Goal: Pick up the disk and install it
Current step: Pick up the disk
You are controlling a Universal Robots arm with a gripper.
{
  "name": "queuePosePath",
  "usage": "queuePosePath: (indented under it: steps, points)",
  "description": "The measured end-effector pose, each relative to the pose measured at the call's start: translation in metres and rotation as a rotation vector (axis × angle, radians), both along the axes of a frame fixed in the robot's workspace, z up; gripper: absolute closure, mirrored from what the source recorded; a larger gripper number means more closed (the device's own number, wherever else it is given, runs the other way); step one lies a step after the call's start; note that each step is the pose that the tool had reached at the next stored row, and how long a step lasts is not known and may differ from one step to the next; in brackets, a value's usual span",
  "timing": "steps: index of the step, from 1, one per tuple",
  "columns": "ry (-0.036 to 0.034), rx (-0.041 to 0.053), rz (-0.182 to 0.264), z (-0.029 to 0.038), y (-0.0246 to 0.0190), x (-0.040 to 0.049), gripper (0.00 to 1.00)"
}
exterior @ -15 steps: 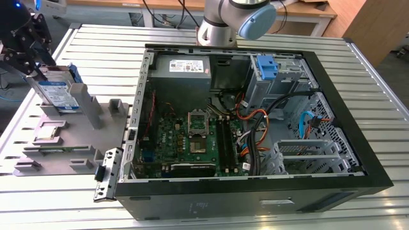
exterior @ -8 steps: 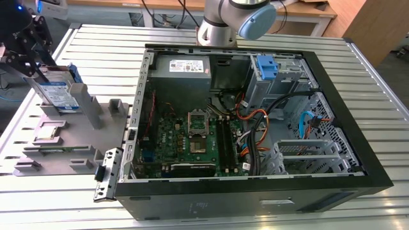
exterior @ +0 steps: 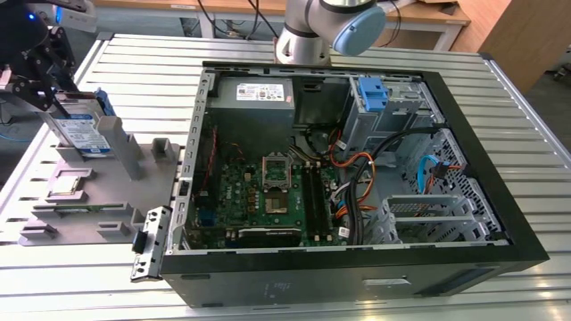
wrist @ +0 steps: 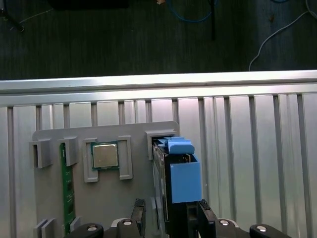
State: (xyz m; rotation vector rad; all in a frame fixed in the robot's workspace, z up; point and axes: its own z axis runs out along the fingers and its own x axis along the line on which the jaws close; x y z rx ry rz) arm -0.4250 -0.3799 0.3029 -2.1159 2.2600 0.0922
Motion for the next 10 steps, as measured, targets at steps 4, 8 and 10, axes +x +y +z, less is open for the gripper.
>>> queuePosePath:
  steps: [4,8,10]
  points:
    - [-0.0003,0.0004,0.0,-0.0006,0.0001,0.0001,0.47]
    - [-0.0004,0.0009,0.0,-0.0009,0.0008,0.0,0.47]
    - [-0.0003,0.0009,0.0,-0.0008,0.0009,0.0,0.47]
